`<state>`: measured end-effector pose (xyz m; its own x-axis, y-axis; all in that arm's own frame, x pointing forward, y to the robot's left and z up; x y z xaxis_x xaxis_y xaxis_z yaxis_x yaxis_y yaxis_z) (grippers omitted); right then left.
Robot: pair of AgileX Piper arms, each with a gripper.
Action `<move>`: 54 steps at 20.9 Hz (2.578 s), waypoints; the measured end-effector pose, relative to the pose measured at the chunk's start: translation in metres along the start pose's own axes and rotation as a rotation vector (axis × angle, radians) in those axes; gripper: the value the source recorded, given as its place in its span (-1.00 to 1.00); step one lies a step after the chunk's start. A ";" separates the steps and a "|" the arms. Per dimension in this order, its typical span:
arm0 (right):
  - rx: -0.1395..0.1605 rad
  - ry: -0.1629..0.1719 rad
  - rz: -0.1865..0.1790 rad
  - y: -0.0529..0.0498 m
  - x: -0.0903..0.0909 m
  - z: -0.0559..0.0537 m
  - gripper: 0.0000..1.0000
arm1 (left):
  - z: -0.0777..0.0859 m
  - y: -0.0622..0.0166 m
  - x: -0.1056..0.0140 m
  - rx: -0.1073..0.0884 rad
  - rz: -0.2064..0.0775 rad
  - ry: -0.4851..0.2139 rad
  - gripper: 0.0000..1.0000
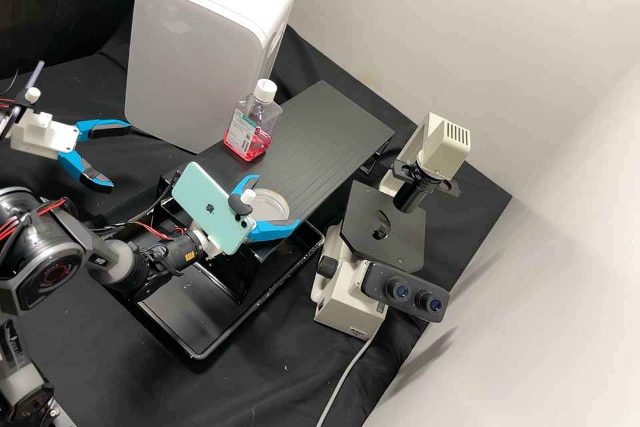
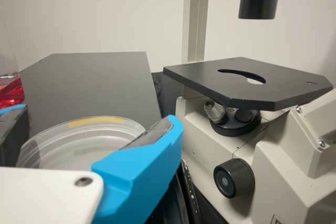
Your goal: Remove the lid from the petri dish
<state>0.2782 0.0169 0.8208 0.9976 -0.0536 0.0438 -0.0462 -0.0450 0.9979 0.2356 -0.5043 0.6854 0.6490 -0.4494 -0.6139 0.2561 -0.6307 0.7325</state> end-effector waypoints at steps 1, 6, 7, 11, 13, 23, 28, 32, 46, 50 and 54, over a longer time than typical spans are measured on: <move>0.000 0.000 0.000 0.000 0.000 0.000 -1.00 | 0.000 0.0000 0.000 0.000 0.000 0.000 1.00; 0.000 0.006 0.006 0.001 0.000 -0.001 -1.00 | 0.000 0.0000 0.000 0.000 0.000 0.000 1.00; 0.000 0.006 0.006 0.001 0.000 -0.001 -1.00 | 0.000 0.0000 0.000 0.000 0.000 0.000 1.00; 0.000 0.009 0.008 0.000 0.000 0.000 -1.00 | 0.000 0.0000 0.000 0.000 0.000 0.000 1.00; 0.000 0.009 0.008 0.000 0.000 0.000 -1.00 | 0.000 0.0000 0.000 0.000 0.000 0.000 1.00; 0.003 0.012 0.022 0.000 -0.002 0.001 -1.00 | 0.000 0.0000 0.000 0.000 0.000 0.000 1.00; -0.008 0.037 0.060 0.003 -0.009 -0.003 -1.00 | 0.000 -0.0003 0.000 -0.001 -0.001 0.000 1.00; -0.008 0.062 0.102 0.007 -0.011 -0.006 -1.00 | 0.000 -0.0003 0.000 -0.001 -0.001 0.000 1.00; -0.039 0.070 0.117 0.004 -0.013 -0.009 1.00 | 0.000 -0.0003 0.000 -0.001 -0.001 0.000 1.00; -0.039 0.071 0.116 0.004 -0.013 -0.009 1.00 | 0.000 -0.0003 0.000 -0.001 -0.001 0.000 1.00; -0.038 0.076 0.110 0.002 -0.013 -0.011 1.00 | 0.000 -0.0003 0.000 -0.001 -0.001 0.000 1.00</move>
<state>0.2655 0.0280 0.8231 0.9877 0.0198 0.1552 -0.1551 -0.0050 0.9879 0.2356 -0.5041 0.6852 0.6489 -0.4486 -0.6146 0.2573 -0.6308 0.7320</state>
